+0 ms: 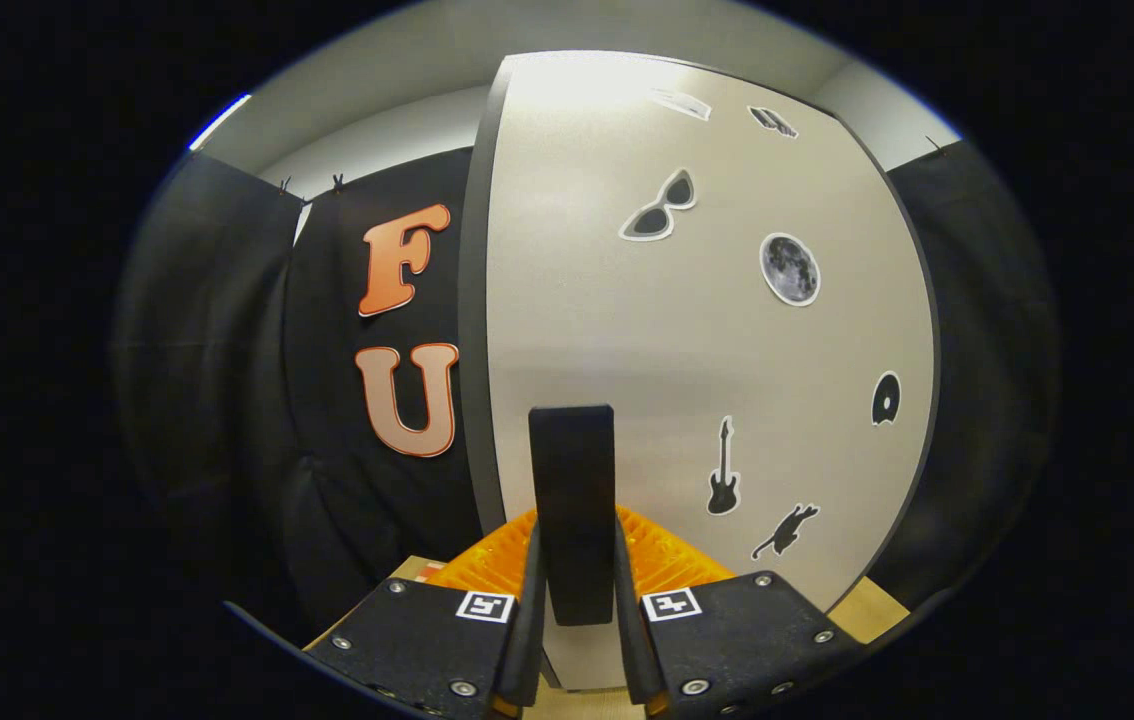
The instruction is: Open the shoe cabinet door, grab the shoes and put them into the shoe cabinet, then close the shoe cabinet door.
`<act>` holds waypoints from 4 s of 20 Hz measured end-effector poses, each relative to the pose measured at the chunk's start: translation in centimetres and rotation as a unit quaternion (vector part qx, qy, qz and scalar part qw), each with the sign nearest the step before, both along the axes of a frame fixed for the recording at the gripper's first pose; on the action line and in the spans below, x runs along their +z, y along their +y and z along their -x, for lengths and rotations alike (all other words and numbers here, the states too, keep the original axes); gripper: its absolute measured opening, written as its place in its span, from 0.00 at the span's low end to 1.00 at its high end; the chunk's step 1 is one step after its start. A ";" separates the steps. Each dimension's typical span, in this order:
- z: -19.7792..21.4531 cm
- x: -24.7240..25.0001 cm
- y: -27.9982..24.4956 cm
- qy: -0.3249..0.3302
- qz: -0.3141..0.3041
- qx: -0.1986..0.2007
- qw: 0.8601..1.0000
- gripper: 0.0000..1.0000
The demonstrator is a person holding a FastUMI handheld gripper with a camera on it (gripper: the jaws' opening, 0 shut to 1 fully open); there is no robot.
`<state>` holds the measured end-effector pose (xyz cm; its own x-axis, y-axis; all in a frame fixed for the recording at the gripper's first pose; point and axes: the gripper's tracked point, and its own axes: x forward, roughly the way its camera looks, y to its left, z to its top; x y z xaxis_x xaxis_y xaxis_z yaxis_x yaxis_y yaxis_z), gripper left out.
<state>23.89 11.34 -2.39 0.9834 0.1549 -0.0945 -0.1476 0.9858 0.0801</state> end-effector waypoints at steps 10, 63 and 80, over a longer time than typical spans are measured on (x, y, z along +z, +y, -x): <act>5.6 0.9 -3.0 0.007 0.003 -0.013 1.000 0.32; 25.2 -0.2 -39.2 0.001 0.012 -0.145 0.989 0.27; 28.0 -6.9 -21.8 0.050 -0.001 -0.025 0.998 0.27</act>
